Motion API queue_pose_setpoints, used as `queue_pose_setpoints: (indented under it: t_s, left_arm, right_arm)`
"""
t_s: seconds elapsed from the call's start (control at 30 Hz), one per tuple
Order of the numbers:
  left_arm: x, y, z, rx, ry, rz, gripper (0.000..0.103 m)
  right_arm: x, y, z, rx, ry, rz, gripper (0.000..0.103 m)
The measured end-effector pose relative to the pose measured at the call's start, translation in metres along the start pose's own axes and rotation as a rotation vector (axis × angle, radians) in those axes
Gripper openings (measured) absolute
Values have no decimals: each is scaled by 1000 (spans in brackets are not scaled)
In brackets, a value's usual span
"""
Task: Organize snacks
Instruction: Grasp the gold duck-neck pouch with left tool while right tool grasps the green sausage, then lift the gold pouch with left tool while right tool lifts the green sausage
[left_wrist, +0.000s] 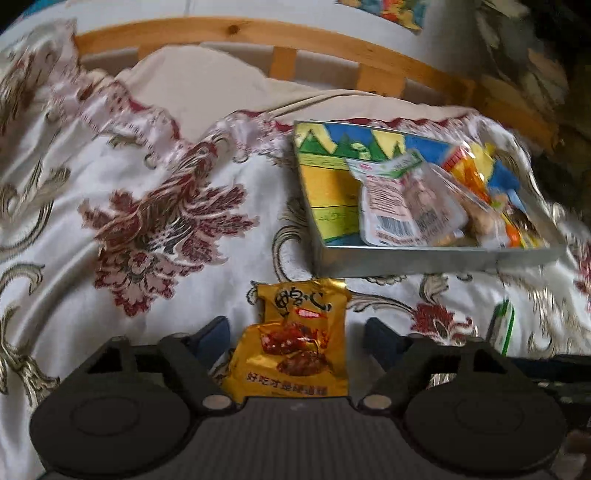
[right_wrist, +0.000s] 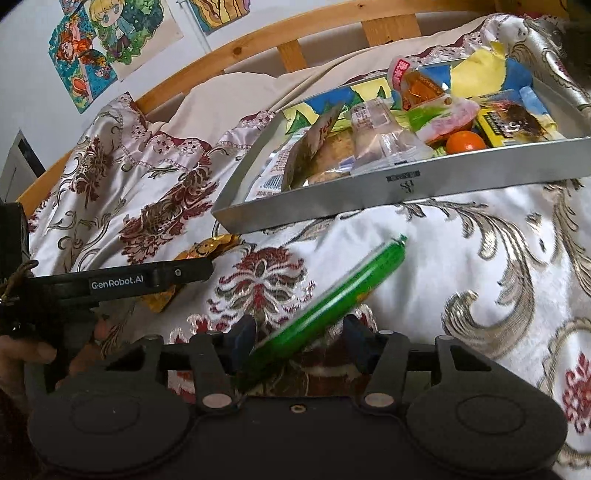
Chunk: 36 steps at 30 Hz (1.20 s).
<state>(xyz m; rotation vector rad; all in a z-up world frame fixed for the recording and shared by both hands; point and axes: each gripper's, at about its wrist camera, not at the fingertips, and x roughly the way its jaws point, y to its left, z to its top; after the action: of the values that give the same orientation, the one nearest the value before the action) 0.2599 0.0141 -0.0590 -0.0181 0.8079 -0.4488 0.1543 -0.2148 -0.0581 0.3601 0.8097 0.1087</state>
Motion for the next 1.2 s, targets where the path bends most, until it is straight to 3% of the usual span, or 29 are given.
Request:
queue_pose_setpoints:
  t_s: [0.1, 0.27, 0.57, 0.83, 0.97, 1.03, 1.1, 1.2]
  left_arm:
    - [0, 3, 1, -31, 12, 23, 65]
    - [-6, -5, 1, -49, 33, 53, 59]
    - [-30, -17, -11, -127, 56, 8, 57]
    - [-44, -43, -26, -77, 85, 15, 57]
    - [-42, -46, -28, -66, 78, 27, 61]
    - [-40, -45, -27, -81, 74, 21, 66]
    - [-39, -43, -25, -97, 67, 9, 79]
    - [-36, -42, -22, -117, 61, 3, 83]
  right_arm:
    - [7, 2, 4, -14, 18, -13, 51]
    - [4, 3, 1, -23, 13, -20, 47]
    - [-9, -13, -3, 133, 29, 37, 36]
    - [-28, -15, -12, 129, 40, 18, 29]
    - [-26, -11, -12, 117, 47, -14, 31]
    - [-23, -7, -11, 106, 46, -29, 33]
    - [-19, -4, -9, 99, 52, -37, 36]
    - [-13, 0, -6, 94, 57, -58, 37]
